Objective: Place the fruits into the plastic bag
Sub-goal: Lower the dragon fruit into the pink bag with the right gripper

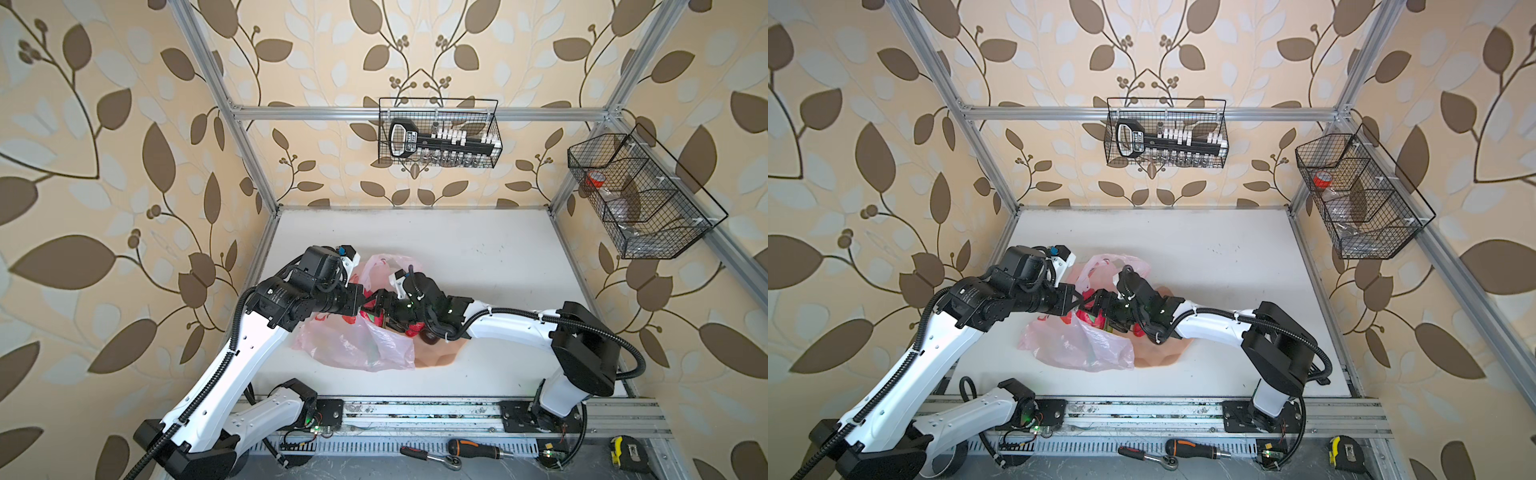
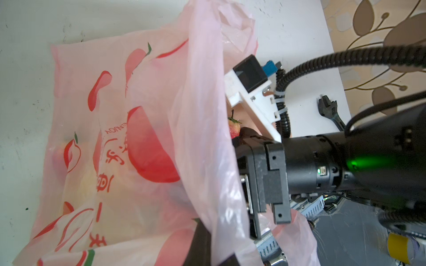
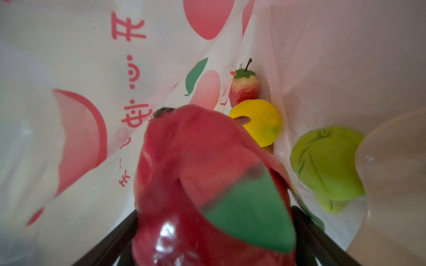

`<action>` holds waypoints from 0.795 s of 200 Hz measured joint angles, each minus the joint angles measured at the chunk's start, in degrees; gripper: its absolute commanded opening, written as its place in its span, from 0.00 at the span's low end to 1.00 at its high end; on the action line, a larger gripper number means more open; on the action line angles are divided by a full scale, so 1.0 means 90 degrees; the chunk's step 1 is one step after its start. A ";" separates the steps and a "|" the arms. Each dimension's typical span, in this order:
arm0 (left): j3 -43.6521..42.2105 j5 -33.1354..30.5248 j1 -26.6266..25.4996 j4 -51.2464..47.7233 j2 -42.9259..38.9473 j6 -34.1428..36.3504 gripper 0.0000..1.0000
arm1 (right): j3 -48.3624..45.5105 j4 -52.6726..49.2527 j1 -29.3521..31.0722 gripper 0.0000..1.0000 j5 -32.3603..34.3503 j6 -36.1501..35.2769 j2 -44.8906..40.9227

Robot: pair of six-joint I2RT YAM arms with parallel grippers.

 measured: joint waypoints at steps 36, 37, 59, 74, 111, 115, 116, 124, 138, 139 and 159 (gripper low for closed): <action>0.0002 -0.0002 0.0000 0.0024 0.0000 -0.0070 0.00 | -0.0032 0.0073 0.0177 0.34 0.0134 0.0100 -0.0007; 0.0002 -0.0002 0.0000 0.0024 0.0000 -0.0073 0.00 | -0.0032 0.0078 0.0180 0.34 0.0136 0.0102 -0.0007; 0.0002 0.0002 0.0000 0.0056 0.0000 -0.0092 0.00 | -0.0032 0.0131 0.0189 0.34 0.0153 0.0114 -0.0005; 0.0002 0.0005 0.0000 0.0075 0.0000 -0.0092 0.00 | -0.0024 0.0146 0.0170 0.34 0.0155 0.0112 0.0034; 0.0002 0.0041 0.0000 0.0090 -0.0002 -0.0112 0.00 | 0.0444 0.0070 0.0124 0.34 0.0153 0.0100 0.0573; 0.0002 0.0046 0.0000 0.0092 -0.0002 -0.0112 0.00 | 0.0520 0.0073 0.0124 0.35 0.0151 0.0102 0.0658; 0.0002 0.0049 0.0000 0.0092 -0.0002 -0.0114 0.00 | 0.0544 0.0073 0.0124 0.35 0.0151 0.0102 0.0682; 0.0002 0.0058 0.0000 0.0095 -0.0002 -0.0119 0.00 | 0.0665 0.0066 0.0126 0.35 0.0151 0.0104 0.0814; 0.0002 0.0061 0.0000 0.0102 -0.0002 -0.0119 0.00 | 0.0879 0.0056 0.0136 0.36 0.0153 0.0109 0.1030; 0.0002 0.0061 0.0000 0.0102 -0.0002 -0.0119 0.00 | 0.0891 0.0053 0.0136 0.36 0.0155 0.0109 0.1039; 0.0002 0.0063 0.0000 0.0136 -0.0002 -0.0119 0.00 | 0.1231 -0.0058 0.0151 0.41 0.0155 0.0109 0.1294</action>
